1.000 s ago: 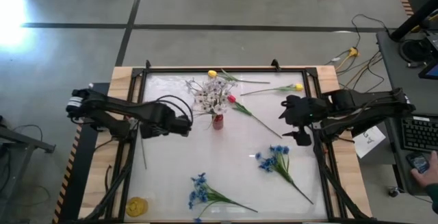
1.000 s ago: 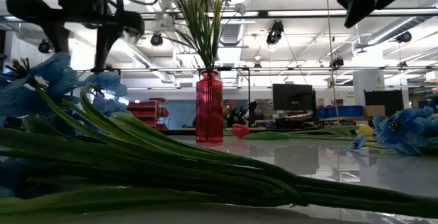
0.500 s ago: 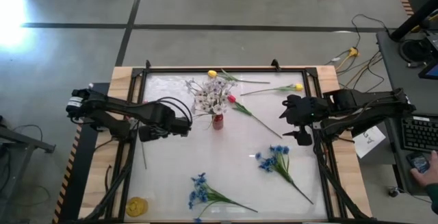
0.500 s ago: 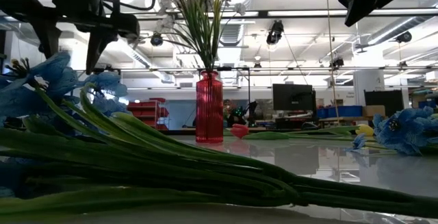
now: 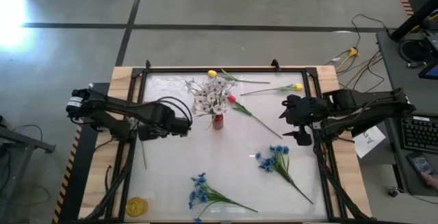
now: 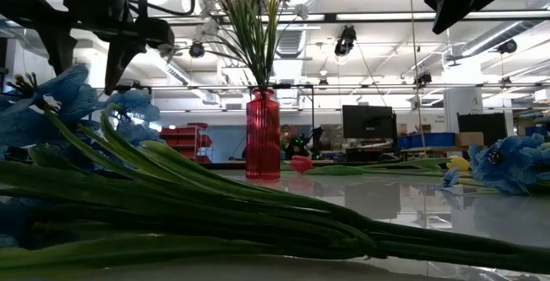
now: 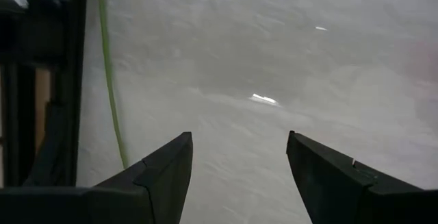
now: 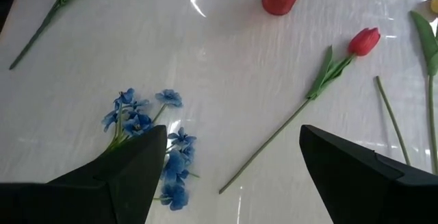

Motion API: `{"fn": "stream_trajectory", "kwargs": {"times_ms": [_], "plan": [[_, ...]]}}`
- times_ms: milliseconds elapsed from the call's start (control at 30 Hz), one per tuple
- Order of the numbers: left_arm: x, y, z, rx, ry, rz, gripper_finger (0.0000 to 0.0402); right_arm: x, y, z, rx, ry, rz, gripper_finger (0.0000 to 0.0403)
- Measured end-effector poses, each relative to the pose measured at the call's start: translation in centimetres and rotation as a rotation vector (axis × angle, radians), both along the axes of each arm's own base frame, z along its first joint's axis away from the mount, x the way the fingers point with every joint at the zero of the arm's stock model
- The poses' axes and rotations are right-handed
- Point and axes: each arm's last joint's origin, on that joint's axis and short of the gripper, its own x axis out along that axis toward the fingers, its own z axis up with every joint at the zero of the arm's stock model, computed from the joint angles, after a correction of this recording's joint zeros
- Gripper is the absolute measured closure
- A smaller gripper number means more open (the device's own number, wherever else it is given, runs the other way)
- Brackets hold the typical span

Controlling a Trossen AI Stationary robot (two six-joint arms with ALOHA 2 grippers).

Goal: Sort flowers into vase by color
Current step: Put the right yellow tulip into the red flower vase

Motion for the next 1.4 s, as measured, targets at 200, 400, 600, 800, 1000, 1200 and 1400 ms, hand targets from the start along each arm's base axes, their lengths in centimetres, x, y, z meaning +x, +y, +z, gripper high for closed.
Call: {"fn": "stream_trajectory", "kwargs": {"times_ms": [200, 400, 600, 800, 1000, 1200, 1400], "plan": [[-0.3, 1.0, -0.1, 0.112, 0.026, -0.024, 0.0178, 0.1, 0.0, 0.0, 0.016, 0.003, -0.022, 0.0078], [-1.5, 3.6, -1.7, 0.105, 0.134, -0.075, 0.0178, 0.1, 0.0, 0.0, 0.146, 0.012, -0.191, 0.0078], [-3.8, 7.4, -3.4, 0.1, 0.255, -0.136, 0.0178, 0.1, 0.0, 0.0, 0.219, 0.018, -0.287, 0.0078], [-7.3, 9.0, -4.6, 0.101, 0.318, -0.204, 0.0178, 0.1, 0.0, 0.0, 0.201, 0.008, -0.277, 0.0078], [-8.5, 10.3, -4.6, 0.183, 0.265, -0.261, 0.0188, 1.9, -0.6, 0.9, -0.409, -0.171, 0.096, 0.0078], [-8.3, 11.2, -5.1, 0.215, 0.254, -0.304, 0.0196, 3.1, -0.4, 1.5, -0.757, -0.234, 0.439, 0.0078], [-8.3, 11.7, -6.0, 0.195, 0.301, -0.352, 0.0196, 3.6, -0.4, 1.7, -0.862, -0.258, 0.522, 0.0078]]}}
